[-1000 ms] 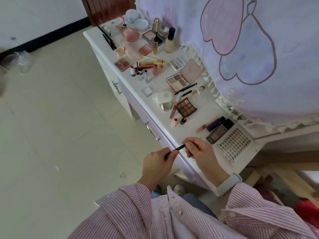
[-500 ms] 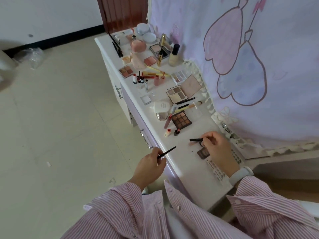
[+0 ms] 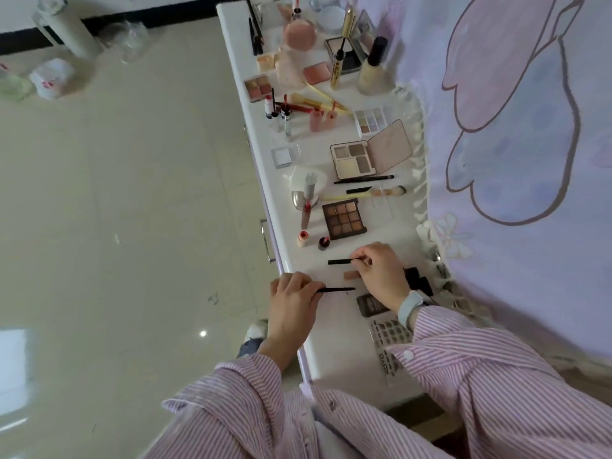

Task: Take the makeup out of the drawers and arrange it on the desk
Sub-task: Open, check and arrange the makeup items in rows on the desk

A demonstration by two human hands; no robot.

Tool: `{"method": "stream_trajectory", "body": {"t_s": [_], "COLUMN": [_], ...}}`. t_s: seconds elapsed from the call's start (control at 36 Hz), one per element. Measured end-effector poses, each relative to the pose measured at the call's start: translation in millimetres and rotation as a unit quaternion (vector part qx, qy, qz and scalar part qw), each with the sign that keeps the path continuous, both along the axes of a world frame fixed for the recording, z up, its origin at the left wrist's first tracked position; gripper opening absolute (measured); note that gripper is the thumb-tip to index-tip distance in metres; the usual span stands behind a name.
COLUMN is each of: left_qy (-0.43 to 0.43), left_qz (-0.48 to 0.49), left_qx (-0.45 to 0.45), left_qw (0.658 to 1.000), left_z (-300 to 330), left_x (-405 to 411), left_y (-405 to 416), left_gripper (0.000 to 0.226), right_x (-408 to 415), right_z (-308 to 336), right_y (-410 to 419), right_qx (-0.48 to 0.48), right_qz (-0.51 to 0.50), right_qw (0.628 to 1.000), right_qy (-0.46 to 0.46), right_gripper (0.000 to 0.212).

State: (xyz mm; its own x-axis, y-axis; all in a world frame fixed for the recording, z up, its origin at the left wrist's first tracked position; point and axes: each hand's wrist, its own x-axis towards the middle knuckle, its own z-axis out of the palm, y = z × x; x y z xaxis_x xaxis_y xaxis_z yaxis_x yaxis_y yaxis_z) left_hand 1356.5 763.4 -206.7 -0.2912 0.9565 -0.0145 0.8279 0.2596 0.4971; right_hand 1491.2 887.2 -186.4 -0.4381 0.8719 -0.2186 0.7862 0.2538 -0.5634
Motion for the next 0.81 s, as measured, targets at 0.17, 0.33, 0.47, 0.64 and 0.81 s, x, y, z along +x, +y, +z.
{"method": "stream_trajectory", "body": {"t_s": [0.17, 0.33, 0.47, 0.64, 0.81], "left_qy": [0.022, 0.006, 0.010, 0.020, 0.025], "left_qz": [0.040, 0.074, 0.072, 0.085, 0.096], "left_qx": [0.036, 0.057, 0.081, 0.109, 0.104], "left_qw": [0.998, 0.996, 0.994, 0.990, 0.990], "left_z": [-11.5, -13.3, -16.4, -23.5, -23.6], "left_x": [11.3, 12.9, 12.1, 11.3, 11.1], "left_y": [10.3, 16.2, 15.7, 9.8, 9.4], "left_gripper": [0.015, 0.014, 0.009, 0.022, 0.026], "right_x": [-1.3, 18.7, 33.7, 28.1, 27.4], "right_z": [-6.7, 5.3, 11.2, 14.4, 18.2], "right_y": [6.2, 14.8, 17.3, 23.6, 27.6], "right_qx": [0.066, 0.096, 0.039, 0.043, 0.071], "right_qz": [0.045, 0.047, 0.139, 0.172, 0.206], "right_qw": [0.997, 0.994, 0.975, 0.966, 0.952], "right_qy": [0.001, -0.014, -0.169, -0.189, -0.215], "right_gripper": [0.008, 0.022, 0.032, 0.023, 0.016]}}
